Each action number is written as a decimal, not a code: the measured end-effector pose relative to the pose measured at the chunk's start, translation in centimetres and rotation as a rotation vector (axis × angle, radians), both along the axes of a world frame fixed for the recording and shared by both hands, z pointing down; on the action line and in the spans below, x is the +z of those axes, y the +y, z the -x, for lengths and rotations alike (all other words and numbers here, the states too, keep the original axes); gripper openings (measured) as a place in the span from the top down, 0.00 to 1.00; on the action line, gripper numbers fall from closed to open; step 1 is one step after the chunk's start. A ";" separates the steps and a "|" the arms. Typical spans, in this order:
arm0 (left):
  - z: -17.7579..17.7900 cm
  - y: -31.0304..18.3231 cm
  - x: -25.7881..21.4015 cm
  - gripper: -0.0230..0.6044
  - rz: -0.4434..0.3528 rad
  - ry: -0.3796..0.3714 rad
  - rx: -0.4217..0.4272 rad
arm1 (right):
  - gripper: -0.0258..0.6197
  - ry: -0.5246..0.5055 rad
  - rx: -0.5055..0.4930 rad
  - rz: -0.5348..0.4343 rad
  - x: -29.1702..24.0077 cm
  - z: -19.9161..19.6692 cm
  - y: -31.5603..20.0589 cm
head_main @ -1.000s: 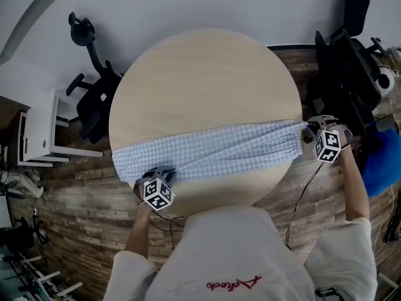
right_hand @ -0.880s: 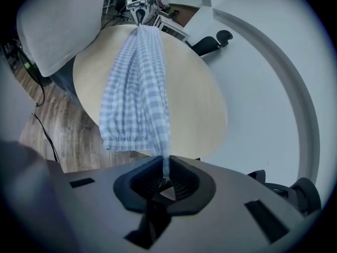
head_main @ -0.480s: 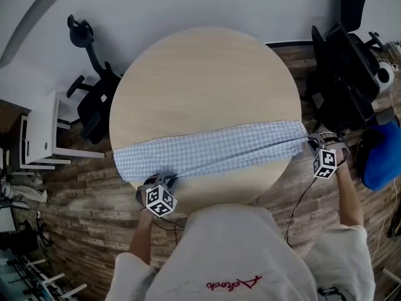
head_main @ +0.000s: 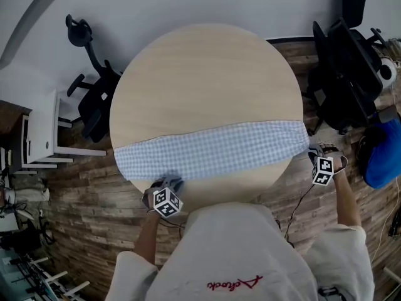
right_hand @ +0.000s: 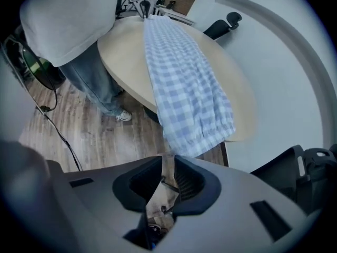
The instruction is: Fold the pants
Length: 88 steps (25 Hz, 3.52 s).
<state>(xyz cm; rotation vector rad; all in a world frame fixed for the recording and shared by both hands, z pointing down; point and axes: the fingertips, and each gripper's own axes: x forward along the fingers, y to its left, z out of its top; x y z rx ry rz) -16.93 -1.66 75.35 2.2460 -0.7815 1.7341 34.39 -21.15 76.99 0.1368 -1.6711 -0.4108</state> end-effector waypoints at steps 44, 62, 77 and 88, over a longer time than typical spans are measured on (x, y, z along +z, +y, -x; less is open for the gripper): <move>-16.0 -1.1 -10.3 0.91 -0.261 0.835 -0.374 | 0.91 -1.333 1.263 -0.080 -13.3 6.1 9.6; -27.1 -7.4 -9.6 0.91 -0.234 0.567 -0.354 | 0.61 -1.597 1.404 0.335 -3.3 1.0 -0.3; -30.2 -7.5 -8.1 0.91 -0.171 0.404 -0.369 | 0.83 -1.808 1.416 0.661 -1.7 2.3 -3.1; -33.1 -9.6 -8.1 0.91 -0.172 0.405 -0.307 | 0.86 -1.806 1.387 0.577 -2.9 -2.3 -6.2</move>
